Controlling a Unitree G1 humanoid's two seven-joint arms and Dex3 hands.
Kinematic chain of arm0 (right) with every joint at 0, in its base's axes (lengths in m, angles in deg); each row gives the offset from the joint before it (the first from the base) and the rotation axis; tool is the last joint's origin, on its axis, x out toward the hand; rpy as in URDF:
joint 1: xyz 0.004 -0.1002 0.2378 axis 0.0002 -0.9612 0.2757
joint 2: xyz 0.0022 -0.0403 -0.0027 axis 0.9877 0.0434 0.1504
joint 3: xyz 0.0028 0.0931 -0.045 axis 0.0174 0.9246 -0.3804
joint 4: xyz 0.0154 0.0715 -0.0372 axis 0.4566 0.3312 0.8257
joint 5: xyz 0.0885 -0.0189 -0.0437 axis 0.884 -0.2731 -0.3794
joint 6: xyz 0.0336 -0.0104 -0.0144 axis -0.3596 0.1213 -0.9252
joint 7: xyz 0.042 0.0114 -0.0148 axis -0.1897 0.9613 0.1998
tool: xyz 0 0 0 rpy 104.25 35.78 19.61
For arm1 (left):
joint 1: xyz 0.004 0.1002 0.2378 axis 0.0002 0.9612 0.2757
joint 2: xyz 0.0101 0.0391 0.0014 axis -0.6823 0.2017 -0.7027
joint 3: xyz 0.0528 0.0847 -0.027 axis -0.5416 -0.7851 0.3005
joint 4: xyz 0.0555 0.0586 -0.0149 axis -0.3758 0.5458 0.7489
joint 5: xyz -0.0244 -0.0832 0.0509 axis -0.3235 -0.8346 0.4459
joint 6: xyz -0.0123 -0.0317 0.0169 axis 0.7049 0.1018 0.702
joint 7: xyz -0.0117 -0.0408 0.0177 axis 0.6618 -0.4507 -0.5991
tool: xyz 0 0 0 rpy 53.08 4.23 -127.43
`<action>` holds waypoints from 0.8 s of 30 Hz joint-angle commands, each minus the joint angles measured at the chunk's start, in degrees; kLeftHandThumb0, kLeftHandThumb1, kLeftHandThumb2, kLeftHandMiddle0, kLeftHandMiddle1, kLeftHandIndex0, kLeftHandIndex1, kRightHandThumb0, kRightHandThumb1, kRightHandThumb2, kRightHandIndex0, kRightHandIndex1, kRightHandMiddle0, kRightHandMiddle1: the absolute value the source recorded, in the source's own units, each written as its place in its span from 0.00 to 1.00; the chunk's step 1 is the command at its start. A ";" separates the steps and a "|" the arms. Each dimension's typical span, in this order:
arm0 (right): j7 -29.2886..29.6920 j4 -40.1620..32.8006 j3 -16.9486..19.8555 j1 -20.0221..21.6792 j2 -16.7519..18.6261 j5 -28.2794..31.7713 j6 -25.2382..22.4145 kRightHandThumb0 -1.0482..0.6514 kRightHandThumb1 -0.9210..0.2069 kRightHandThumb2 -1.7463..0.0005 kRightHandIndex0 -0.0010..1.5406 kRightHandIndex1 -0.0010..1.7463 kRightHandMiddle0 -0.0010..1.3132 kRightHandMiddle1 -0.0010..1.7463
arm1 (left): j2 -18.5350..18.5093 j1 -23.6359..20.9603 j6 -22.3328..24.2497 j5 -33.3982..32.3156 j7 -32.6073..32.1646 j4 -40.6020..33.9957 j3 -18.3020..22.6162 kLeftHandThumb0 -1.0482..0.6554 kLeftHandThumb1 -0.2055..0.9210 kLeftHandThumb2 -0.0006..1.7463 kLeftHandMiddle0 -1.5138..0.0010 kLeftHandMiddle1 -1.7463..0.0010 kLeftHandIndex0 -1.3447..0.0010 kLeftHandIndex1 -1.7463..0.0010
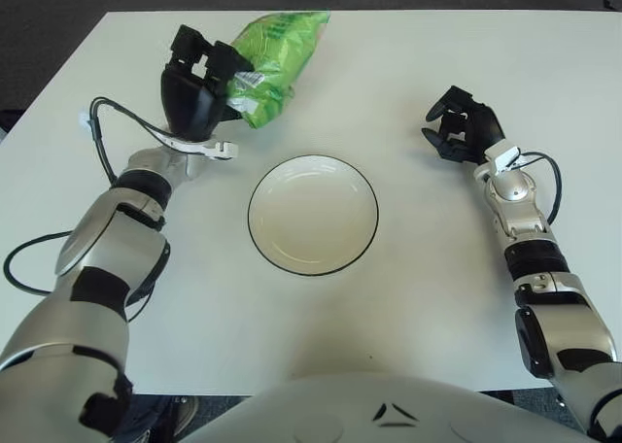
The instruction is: Put the snack into the plate.
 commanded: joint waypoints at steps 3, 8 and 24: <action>-2.91 4.46 -2.83 -7.10 1.16 -2.16 -5.71 0.39 0.11 0.72 0.54 1.00 0.38 0.86 | -1.77 3.08 -7.94 -1.27 -2.78 -7.74 5.57 0.86 0.59 0.64 0.67 0.00 0.52 0.00; -3.05 4.58 -2.86 -6.99 1.08 -2.12 -5.74 0.39 0.11 0.72 0.54 1.00 0.38 0.86 | -1.85 5.97 -10.11 -0.04 -2.78 -13.51 11.00 0.86 0.58 0.65 0.67 0.00 0.47 0.00; -3.40 4.80 -2.93 -6.78 0.98 -2.20 -5.74 0.39 0.10 0.74 0.53 1.00 0.38 0.85 | -0.72 11.97 -16.99 13.64 -2.78 -25.28 23.26 0.87 0.57 0.66 0.66 0.00 0.43 0.00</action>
